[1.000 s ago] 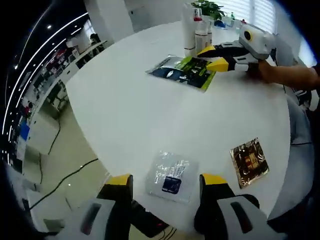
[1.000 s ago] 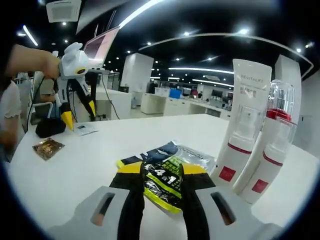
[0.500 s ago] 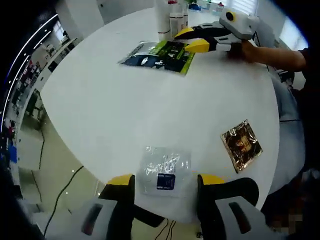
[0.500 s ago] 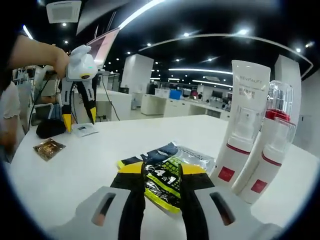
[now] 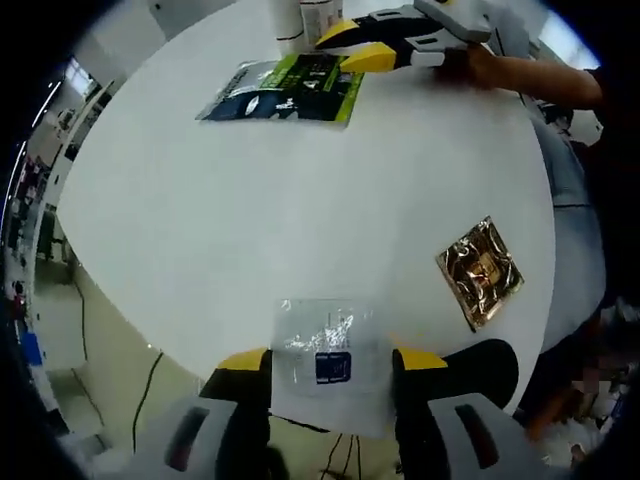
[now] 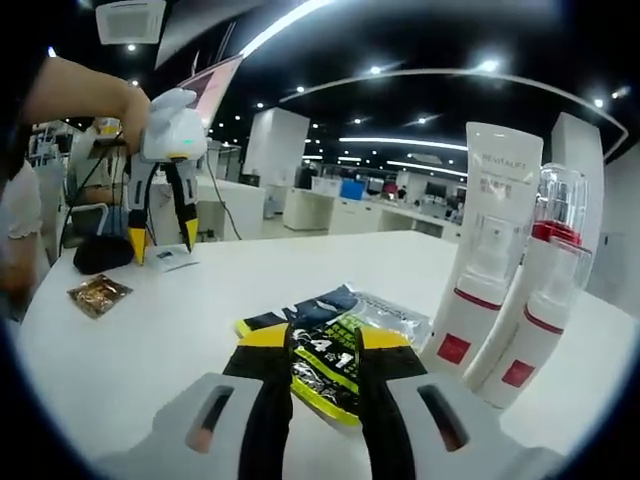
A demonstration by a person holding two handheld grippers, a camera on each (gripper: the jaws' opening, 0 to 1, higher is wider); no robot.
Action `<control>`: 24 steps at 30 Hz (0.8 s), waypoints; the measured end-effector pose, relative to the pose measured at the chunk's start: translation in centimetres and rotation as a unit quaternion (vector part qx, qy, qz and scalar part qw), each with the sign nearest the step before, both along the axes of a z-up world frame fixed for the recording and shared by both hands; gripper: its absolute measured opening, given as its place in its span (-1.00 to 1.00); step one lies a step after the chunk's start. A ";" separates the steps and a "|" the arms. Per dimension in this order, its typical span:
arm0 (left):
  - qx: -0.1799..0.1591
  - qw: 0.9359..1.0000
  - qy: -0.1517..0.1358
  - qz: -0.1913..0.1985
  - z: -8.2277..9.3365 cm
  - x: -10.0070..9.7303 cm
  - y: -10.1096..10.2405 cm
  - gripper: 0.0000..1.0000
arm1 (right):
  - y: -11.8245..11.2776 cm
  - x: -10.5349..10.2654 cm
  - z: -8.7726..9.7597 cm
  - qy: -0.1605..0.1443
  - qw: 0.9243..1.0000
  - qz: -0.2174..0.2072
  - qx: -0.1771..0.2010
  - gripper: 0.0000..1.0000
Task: Arrange the skincare products in the storage area until every visible bottle or jar stands upright without overlapping.
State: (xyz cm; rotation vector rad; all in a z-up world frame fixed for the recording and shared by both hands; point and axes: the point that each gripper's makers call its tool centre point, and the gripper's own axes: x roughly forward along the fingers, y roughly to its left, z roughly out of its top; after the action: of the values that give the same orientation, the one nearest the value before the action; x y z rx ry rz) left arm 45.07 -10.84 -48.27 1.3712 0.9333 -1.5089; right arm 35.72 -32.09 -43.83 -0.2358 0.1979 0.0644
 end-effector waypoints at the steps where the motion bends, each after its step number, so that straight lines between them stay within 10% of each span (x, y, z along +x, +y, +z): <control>1: 0.005 1.000 0.003 -0.008 0.0 -0.2 0.0 -0.08 | 0.0 0.0 0.0 0.001 1.000 0.001 0.000 -0.53; 24: 0.025 1.000 0.004 -0.012 0.0 -1.7 0.8 -0.55 | 0.0 0.6 -0.2 0.008 1.000 0.004 -0.010 -0.59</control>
State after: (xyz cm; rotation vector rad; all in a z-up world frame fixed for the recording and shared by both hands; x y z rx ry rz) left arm 43.37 -10.00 -48.29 1.4176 0.9681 -1.5188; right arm 36.34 -32.10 -44.06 -0.2552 0.2135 0.0723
